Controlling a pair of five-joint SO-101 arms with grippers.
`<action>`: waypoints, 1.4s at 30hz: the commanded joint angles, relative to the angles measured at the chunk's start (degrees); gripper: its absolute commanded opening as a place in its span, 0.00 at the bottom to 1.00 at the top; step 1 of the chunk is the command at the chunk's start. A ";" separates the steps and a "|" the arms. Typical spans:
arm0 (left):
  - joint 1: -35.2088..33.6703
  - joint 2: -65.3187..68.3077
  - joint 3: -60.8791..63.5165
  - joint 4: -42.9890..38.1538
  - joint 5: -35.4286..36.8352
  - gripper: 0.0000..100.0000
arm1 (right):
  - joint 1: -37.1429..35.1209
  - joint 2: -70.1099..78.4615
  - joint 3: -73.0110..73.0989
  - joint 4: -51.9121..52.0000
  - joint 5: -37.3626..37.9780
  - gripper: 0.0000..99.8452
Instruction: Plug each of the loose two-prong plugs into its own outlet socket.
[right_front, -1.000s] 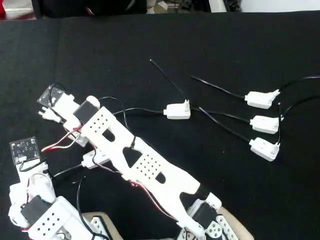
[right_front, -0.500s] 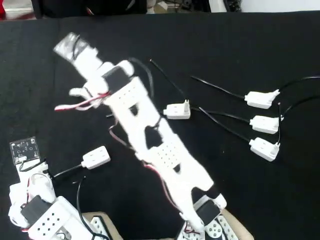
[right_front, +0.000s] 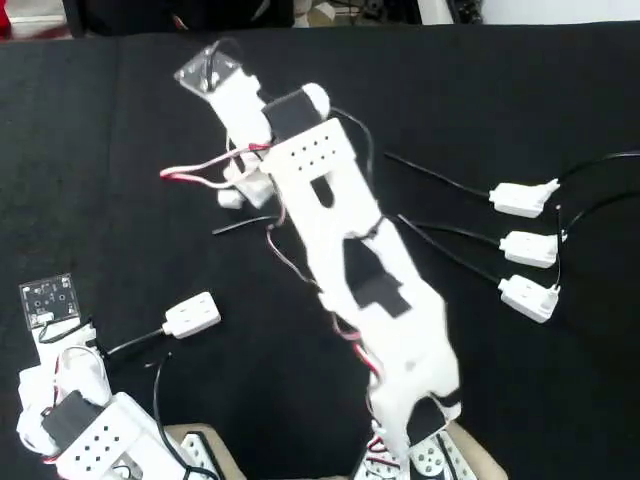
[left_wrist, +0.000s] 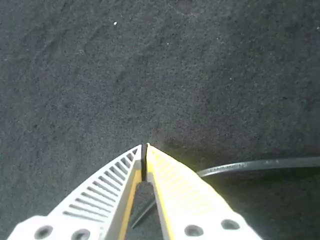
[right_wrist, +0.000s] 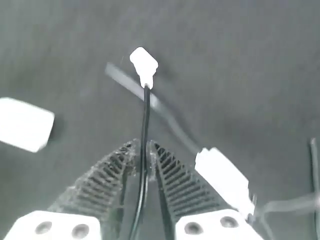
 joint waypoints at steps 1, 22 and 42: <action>0.31 -0.53 0.13 0.35 0.35 0.04 | 1.05 -17.98 22.90 0.35 4.31 0.01; 0.22 -0.53 0.13 0.44 0.35 0.04 | 6.07 -62.20 86.55 -16.35 15.91 0.18; 0.22 -0.53 0.13 0.35 0.18 0.04 | -8.44 -54.81 91.82 -45.27 -51.96 0.20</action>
